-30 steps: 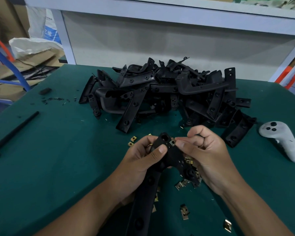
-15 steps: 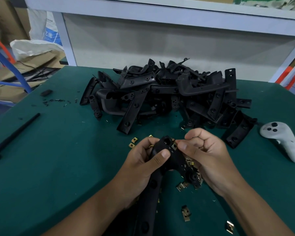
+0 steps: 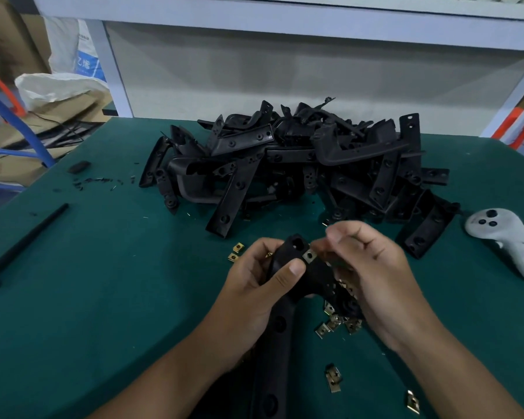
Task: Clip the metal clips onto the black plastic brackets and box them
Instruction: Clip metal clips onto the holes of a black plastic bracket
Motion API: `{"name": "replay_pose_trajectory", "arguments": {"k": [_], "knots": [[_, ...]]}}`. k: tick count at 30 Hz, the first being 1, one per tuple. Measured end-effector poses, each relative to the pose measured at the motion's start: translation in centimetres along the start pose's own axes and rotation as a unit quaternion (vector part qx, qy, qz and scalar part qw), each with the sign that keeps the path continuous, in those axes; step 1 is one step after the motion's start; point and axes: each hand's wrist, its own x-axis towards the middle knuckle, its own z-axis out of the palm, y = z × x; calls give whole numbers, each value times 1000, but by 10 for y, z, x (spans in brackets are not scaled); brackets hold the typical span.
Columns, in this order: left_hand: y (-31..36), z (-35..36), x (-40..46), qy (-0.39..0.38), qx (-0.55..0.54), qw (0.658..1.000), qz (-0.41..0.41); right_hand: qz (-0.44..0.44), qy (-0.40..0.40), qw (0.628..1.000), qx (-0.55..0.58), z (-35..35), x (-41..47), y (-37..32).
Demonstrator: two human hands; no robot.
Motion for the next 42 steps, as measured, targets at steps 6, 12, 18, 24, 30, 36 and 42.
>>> {"name": "replay_pose_trajectory", "arguments": {"k": [6,12,18,24,30,36,42], "knots": [[10,2,0,37,-68,996,-42,-60,-86,841,-531,-31,11,14],[9,-2,-1,22,-23,997,-66,-133,-50,841,-522,-26,12,19],[8,-4,1,1,-26,999,-48,-44,18,973,-226,-22,12,6],[12,0,1,33,-67,995,-67,81,-32,990,108,-16,12,-6],[14,1,-1,16,-73,994,-75,83,-72,983,150,-18,12,-8],[12,0,2,31,-48,995,-79,77,-85,987,115,-17,9,-10],[11,-1,2,71,-32,995,-69,70,-84,992,59,-13,6,-9]]}}
